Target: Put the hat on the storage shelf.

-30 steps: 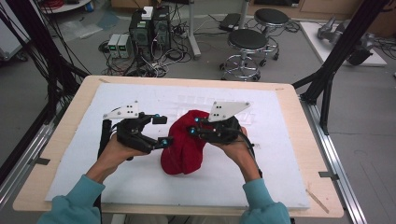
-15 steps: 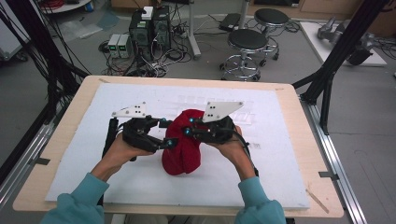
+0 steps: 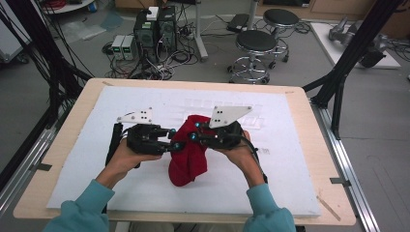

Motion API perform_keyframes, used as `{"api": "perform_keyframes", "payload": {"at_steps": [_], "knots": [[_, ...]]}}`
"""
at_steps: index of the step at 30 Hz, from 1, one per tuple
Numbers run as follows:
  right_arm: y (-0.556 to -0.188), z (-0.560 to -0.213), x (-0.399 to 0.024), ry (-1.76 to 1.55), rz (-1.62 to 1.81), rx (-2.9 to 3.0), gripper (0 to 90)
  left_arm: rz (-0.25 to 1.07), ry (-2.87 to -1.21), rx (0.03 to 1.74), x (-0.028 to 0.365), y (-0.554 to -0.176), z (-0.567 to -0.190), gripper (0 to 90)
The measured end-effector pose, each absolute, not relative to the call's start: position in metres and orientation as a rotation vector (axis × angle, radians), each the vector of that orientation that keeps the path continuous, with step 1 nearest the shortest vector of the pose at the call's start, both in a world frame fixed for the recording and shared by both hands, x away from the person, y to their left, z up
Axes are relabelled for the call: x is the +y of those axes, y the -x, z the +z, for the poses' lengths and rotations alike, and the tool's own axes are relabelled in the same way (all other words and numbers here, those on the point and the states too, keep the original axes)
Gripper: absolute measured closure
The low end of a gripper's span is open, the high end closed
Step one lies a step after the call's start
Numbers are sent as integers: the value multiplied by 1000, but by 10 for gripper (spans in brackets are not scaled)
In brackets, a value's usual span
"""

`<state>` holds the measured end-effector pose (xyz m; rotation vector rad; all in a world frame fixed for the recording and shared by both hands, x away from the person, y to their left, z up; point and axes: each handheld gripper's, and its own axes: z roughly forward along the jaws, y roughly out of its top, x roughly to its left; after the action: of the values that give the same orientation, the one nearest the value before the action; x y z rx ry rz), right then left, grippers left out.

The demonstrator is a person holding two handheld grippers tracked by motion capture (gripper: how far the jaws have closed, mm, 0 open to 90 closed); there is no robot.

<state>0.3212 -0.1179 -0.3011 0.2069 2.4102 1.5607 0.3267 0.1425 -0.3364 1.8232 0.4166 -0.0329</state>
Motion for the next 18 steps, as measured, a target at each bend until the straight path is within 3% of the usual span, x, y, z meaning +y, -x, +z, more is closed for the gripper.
{"api": "perform_keyframes", "payload": {"at_steps": [9, 16, 17, 18], "knots": [[-321, -301, -118, -206, 1559, 2407, 832, -8, -1824, 402, 145, -323, -334, 807], [-321, -302, -117, -214, 1557, 2404, 768, 13, -1834, 408, 148, -321, -332, 845], [-320, -302, -116, -225, 1546, 2393, 702, 19, -1835, 410, 148, -320, -332, 845], [-320, -302, -116, -225, 1546, 2393, 702, 22, -1834, 413, 149, -320, -331, 845]]}}
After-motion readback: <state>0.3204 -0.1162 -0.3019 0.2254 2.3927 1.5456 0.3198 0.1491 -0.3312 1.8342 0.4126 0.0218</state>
